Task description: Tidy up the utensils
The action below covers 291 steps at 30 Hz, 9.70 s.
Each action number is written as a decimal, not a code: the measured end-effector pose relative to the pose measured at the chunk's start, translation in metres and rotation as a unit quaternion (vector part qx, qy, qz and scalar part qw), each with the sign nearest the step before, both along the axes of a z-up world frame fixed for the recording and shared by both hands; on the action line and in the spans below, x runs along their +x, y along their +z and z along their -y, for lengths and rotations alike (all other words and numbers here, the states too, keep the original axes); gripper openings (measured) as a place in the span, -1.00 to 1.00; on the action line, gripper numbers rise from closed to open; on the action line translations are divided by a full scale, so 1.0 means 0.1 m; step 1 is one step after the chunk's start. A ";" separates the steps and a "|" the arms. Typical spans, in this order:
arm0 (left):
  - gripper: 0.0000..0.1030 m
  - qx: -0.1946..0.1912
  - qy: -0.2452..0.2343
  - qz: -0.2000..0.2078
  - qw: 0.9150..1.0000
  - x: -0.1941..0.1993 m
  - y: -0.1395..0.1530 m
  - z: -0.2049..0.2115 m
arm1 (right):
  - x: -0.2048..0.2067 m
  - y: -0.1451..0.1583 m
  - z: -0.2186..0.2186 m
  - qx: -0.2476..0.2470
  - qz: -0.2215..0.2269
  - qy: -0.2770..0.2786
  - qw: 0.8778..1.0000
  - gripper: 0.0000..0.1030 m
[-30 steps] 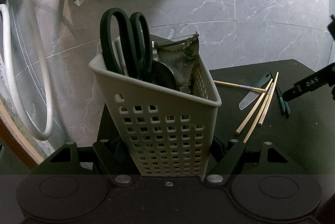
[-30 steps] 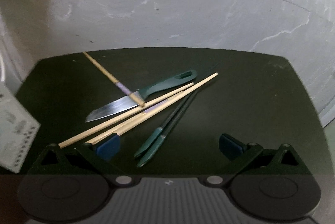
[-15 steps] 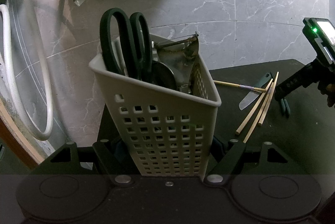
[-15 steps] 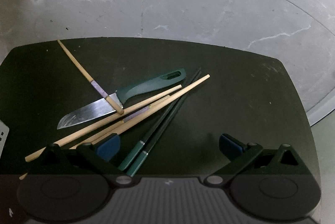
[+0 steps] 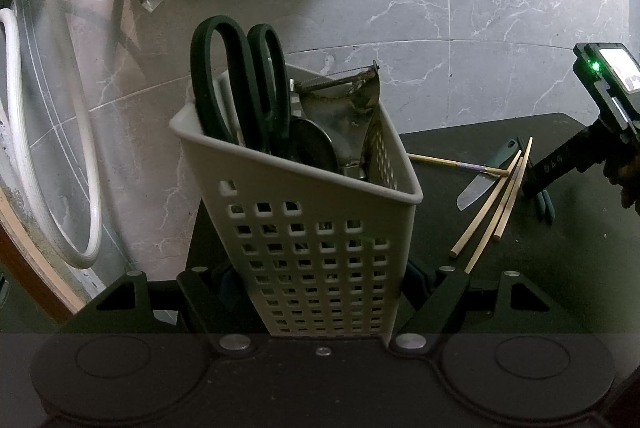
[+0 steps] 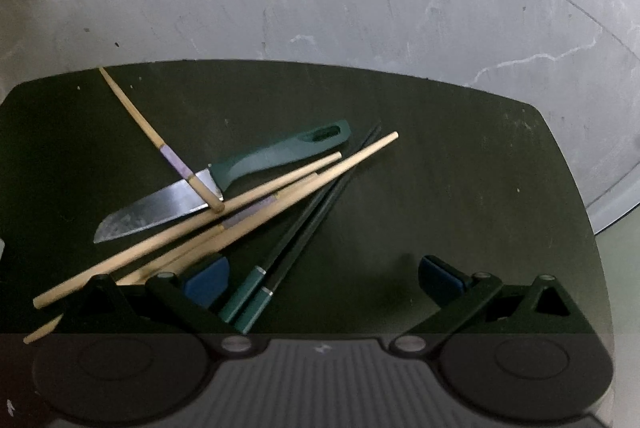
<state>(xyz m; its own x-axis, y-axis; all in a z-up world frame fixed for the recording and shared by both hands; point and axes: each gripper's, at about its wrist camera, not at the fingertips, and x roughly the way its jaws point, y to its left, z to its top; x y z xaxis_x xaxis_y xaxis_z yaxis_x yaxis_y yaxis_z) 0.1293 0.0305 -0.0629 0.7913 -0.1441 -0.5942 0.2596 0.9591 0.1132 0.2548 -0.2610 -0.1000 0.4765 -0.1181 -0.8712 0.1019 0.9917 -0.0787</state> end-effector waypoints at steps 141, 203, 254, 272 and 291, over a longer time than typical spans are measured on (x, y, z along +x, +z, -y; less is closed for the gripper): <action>0.52 -0.001 -0.014 0.009 1.000 -0.04 0.01 -0.03 | -0.68 0.01 0.46 0.289 -0.122 0.093 0.945 -0.78; 0.52 -0.002 -0.012 0.011 1.000 -0.02 -0.01 -0.01 | -0.34 2.51 -0.71 0.268 0.189 0.339 0.882 -0.77; 0.52 0.000 -0.012 0.005 1.000 0.00 -0.02 0.01 | -0.66 0.34 0.07 0.159 -0.029 0.072 0.984 1.00; 0.52 -0.001 0.007 0.004 1.000 0.02 -0.01 0.05 | 0.41 0.49 0.09 0.113 0.008 0.194 0.974 0.99; 0.52 0.000 0.011 0.003 1.000 0.03 -0.01 0.06 | 0.98 0.02 0.06 0.143 -0.042 -0.026 0.988 0.73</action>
<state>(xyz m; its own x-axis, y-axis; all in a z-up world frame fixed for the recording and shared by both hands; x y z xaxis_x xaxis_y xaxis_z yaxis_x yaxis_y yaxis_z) 0.1323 0.0243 -0.0639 0.7975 -0.1262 -0.5899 0.2373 0.9647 0.1145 0.3524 -0.2675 -0.0981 0.4001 0.1161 -0.9091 0.1584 0.9683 0.1933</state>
